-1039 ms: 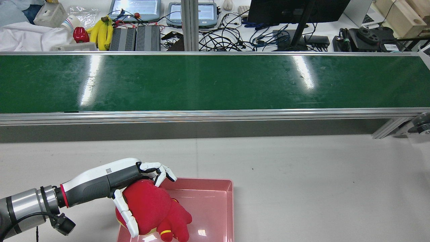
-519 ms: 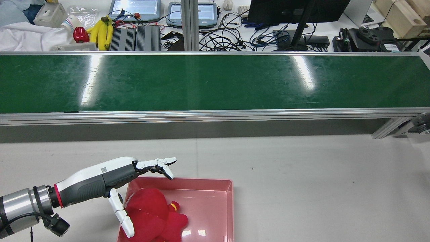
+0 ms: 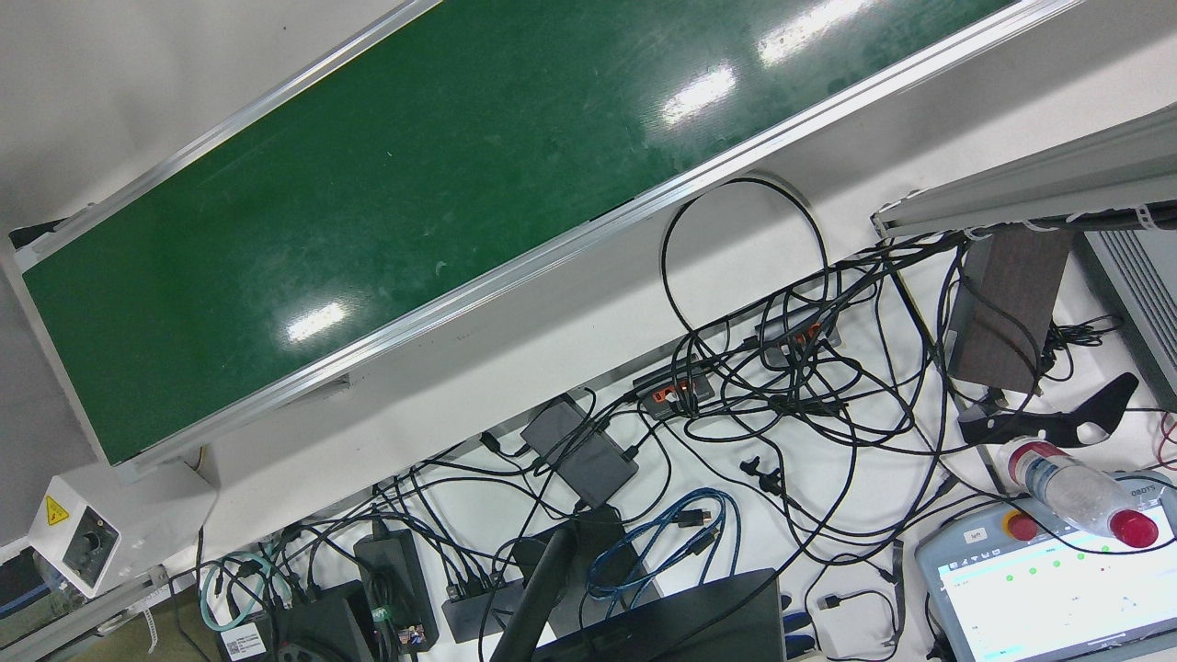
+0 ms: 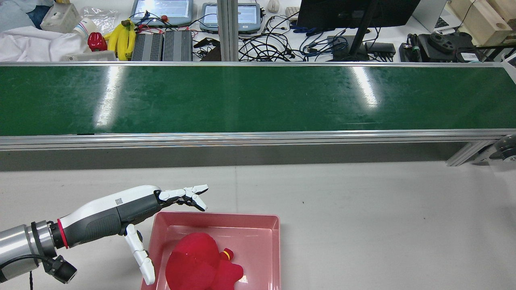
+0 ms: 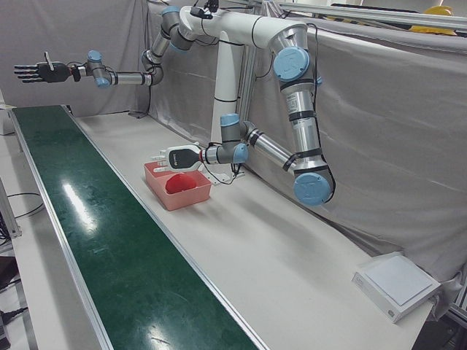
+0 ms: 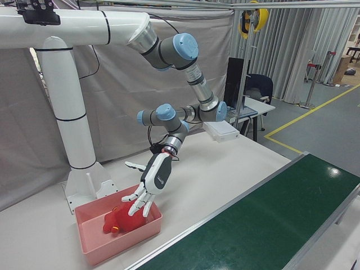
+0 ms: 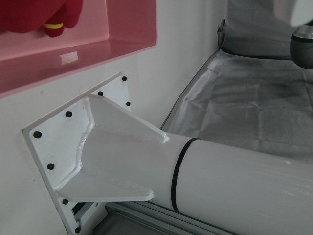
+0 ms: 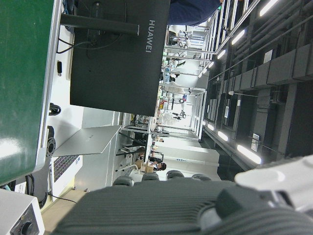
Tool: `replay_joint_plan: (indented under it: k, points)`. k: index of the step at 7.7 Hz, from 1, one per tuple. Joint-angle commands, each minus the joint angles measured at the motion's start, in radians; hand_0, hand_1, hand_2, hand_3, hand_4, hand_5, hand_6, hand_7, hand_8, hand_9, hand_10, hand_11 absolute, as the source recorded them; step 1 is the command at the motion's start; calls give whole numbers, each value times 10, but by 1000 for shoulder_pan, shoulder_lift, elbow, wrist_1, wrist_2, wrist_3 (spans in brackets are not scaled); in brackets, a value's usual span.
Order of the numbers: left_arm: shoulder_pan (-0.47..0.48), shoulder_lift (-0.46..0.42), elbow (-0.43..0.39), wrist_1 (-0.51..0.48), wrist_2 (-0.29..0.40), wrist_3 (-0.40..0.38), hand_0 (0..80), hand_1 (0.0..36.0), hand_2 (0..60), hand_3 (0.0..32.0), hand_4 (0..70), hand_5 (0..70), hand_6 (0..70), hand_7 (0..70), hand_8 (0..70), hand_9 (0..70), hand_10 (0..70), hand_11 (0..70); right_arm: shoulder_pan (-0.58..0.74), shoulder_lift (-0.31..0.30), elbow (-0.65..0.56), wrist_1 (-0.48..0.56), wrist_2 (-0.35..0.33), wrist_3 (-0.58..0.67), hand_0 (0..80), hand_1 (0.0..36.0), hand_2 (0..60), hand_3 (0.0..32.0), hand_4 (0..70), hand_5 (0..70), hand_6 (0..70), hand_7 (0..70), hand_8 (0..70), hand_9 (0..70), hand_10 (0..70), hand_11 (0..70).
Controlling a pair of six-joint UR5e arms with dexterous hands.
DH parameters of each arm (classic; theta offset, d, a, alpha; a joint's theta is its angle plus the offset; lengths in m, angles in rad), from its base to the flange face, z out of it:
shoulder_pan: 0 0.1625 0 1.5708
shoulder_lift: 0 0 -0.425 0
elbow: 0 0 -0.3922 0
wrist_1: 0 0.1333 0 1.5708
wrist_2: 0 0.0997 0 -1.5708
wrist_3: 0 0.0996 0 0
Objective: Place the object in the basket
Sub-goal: 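Open the left hand fingers to release the toy in the tray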
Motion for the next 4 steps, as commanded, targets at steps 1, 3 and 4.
replay_joint_plan:
  k: [1,3,4]
  points:
    - [-13,-1,-28,6,2,-8,565,130,0,0,116,367,69,79,146,221,12,34,0,0,0,0,0,0,0,0,0,0,0,0,0,0,0,0,0,0]
    - [-47,0,-56,13,6,-11,552,133,0,0,111,397,72,87,162,245,22,48,0,0,0,0,0,2,0,0,0,0,0,0,0,0,0,0,0,0]
    - [-64,2,-67,19,11,-11,546,133,0,0,108,400,72,88,167,252,23,49,0,0,0,0,0,0,0,0,0,0,0,0,0,0,0,0,0,0]
